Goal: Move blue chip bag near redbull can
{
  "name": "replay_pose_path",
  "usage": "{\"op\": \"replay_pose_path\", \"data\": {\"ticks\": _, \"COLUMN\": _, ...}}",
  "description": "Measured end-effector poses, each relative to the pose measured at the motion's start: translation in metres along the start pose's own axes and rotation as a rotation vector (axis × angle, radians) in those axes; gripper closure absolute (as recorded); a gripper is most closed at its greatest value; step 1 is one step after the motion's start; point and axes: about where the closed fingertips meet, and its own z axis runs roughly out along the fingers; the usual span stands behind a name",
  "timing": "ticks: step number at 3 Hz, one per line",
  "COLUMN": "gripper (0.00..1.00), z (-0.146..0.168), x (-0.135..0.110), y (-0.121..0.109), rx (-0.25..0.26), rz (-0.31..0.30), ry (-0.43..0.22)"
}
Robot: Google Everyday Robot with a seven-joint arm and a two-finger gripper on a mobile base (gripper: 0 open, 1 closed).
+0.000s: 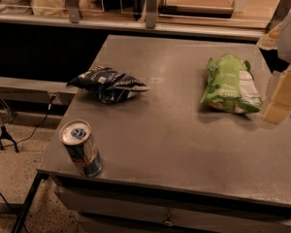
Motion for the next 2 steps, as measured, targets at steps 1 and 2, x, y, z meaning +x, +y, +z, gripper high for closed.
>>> {"op": "replay_pose_path", "data": {"ticks": 1, "gripper": 0.0, "z": 0.0, "x": 0.0, "y": 0.0, "rx": 0.0, "rz": 0.0, "ry": 0.0}}
{"op": "replay_pose_path", "data": {"ticks": 2, "gripper": 0.0, "z": 0.016, "x": -0.03, "y": -0.02, "rx": -0.016, "rz": -0.072, "ry": -0.062}}
